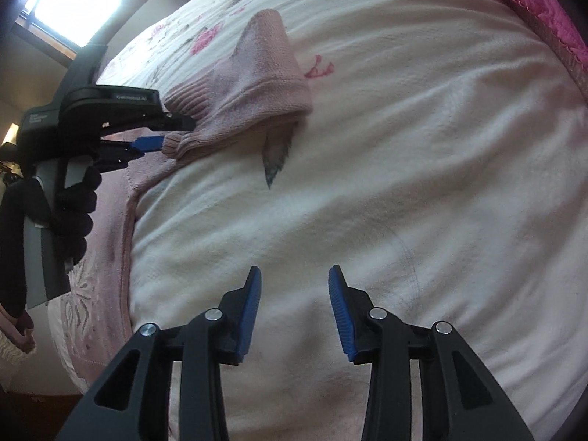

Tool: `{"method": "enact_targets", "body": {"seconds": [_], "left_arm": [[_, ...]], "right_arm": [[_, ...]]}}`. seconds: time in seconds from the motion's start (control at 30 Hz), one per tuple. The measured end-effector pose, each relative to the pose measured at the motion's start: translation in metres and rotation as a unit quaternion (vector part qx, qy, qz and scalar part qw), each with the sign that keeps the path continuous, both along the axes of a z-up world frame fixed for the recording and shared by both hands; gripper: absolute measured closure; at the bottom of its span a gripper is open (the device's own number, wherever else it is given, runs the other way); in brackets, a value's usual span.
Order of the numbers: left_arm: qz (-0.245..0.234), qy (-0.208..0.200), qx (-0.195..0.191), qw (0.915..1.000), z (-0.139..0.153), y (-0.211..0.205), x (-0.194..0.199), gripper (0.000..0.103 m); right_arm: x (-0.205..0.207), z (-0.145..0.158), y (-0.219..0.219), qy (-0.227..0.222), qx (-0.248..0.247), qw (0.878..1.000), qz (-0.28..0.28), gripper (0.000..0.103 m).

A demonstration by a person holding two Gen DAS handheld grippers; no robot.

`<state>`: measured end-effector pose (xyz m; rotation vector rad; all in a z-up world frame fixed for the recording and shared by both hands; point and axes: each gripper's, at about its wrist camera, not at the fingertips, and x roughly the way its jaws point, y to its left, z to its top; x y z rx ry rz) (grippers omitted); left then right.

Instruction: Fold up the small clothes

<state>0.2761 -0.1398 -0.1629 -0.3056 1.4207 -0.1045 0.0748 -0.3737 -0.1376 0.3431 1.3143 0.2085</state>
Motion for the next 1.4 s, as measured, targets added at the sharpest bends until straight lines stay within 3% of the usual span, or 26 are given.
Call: {"method": "enact_targets", "body": {"seconds": [0.03, 0.13, 0.33, 0.6, 0.87, 1.23, 1.4], "left_arm": [[0.008, -0.004, -0.001, 1.0, 0.003, 0.005, 0.001, 0.098], [0.038, -0.027, -0.037, 0.9982, 0.02, 0.029, -0.005, 0.099], [0.075, -0.099, -0.038, 0.9916, 0.071, 0.091, -0.026, 0.099], [0.146, -0.126, 0.009, 0.9813, 0.105, 0.22, -0.055, 0.099], [0.206, -0.132, 0.057, 0.9681, 0.11, 0.338, -0.073, 0.099], [0.282, -0.122, 0.089, 0.9473, 0.1, 0.458, -0.102, 0.099], [0.268, -0.072, 0.096, 0.956, 0.057, 0.481, -0.1, 0.098]], "right_arm": [[0.0, 0.001, -0.001, 0.0, -0.001, 1.0, -0.003, 0.064], [0.004, 0.003, 0.006, -0.004, -0.002, 1.0, -0.007, 0.064], [0.014, 0.01, 0.028, -0.014, -0.01, 1.0, 0.008, 0.062], [0.035, 0.016, 0.078, -0.022, -0.013, 0.998, 0.048, 0.061], [0.06, 0.018, 0.144, -0.029, -0.009, 0.996, 0.08, 0.061], [0.111, 0.025, 0.255, -0.048, 0.041, 0.992, 0.11, 0.061], [0.131, -0.005, 0.291, -0.014, 0.028, 0.993, 0.111, 0.061]]}}
